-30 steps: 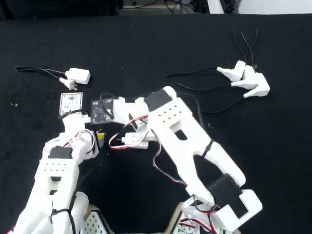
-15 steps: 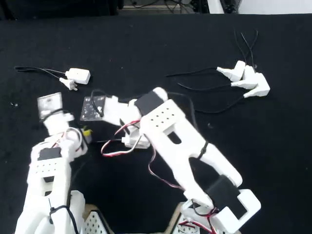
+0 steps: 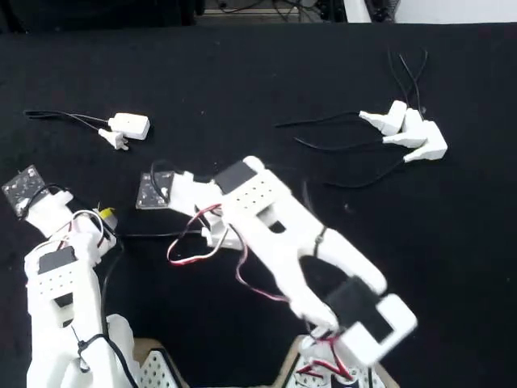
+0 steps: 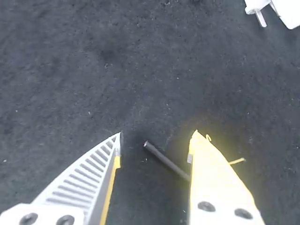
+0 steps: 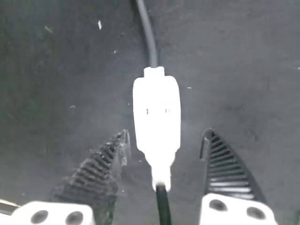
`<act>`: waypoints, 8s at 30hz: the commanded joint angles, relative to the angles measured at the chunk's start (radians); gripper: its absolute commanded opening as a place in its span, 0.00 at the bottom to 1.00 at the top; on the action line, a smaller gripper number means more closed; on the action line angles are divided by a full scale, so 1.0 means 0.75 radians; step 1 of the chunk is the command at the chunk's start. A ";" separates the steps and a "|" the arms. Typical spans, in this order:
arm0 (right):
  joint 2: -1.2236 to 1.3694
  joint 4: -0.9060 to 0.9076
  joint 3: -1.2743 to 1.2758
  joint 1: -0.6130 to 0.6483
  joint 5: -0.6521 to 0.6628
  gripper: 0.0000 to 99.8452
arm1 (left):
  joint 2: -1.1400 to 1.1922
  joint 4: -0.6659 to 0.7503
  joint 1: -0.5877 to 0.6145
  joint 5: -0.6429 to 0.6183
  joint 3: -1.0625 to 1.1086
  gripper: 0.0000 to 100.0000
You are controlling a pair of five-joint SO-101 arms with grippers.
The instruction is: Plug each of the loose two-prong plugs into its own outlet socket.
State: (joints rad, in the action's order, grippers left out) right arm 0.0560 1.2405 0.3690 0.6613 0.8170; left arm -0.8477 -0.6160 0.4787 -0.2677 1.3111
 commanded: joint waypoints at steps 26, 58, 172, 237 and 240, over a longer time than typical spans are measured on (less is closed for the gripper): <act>0.289 -0.035 -0.216 -0.090 -0.014 0.01 | -0.029 0.014 0.007 -0.002 -0.087 0.24; -0.216 0.074 -0.418 -1.514 -0.284 0.01 | -0.029 0.014 0.001 0.000 -0.083 0.24; -0.527 -0.458 0.281 -0.276 -0.831 0.27 | -0.031 0.082 0.001 0.043 -0.046 0.24; -0.527 -1.244 0.918 -0.106 -0.820 0.27 | 1.802 -0.524 -0.314 -0.127 -2.333 0.24; -0.527 -1.244 0.918 -0.106 -0.820 0.27 | 1.892 -0.606 -0.322 -0.231 -2.444 0.24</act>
State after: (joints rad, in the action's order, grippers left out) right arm -0.2908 0.3276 1.0595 0.5708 0.1972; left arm 0.5317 -1.0104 0.2532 -0.3399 -0.3690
